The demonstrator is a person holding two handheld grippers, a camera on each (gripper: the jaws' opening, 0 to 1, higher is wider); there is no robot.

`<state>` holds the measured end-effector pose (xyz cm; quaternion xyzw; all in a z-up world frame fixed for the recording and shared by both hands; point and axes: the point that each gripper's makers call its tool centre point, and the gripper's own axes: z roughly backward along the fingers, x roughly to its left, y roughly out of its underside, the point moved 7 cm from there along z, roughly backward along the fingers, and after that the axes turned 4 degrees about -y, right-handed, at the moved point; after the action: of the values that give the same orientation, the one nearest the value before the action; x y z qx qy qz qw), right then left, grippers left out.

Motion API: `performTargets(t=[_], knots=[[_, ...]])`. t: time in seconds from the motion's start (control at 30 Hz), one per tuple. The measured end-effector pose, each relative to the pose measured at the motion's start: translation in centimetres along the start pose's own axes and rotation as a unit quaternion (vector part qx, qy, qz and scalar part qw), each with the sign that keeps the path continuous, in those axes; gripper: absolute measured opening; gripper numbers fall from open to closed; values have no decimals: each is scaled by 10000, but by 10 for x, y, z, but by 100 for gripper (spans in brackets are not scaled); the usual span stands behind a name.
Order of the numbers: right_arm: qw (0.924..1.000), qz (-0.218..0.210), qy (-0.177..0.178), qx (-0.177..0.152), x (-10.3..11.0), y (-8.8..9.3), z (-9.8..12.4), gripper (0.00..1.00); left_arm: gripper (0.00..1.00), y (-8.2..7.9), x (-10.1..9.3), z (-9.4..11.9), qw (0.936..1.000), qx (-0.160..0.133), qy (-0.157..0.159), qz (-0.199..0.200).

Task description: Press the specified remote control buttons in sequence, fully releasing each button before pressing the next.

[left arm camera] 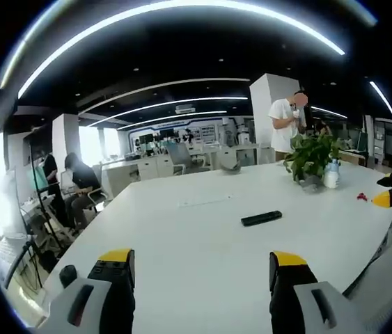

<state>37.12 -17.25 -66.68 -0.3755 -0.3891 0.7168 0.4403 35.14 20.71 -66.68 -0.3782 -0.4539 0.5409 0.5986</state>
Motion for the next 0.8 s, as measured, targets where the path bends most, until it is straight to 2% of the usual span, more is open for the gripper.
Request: performTargets(t=[0.1,0.27,0.4,0.7,0.8], knots=[[9999,60,-57,140,2,2,-3,56,82,2,0,-1,10000,88,-14,-41],[9995,237,-186,66,7,0,-1,55,82,1,0,0,10000,56,-21,-41],[9997,160,-133,96,4,2,-2,54,82,4,-3,-2,9998,190,35,-96],[9998,102,-146,32,4,1,-1,54,82,5,-5,-3,9995,239,93,-177],[9998,114,-167,32,4,1,-1,54,79,4,-5,-3,9995,204,103,-207]])
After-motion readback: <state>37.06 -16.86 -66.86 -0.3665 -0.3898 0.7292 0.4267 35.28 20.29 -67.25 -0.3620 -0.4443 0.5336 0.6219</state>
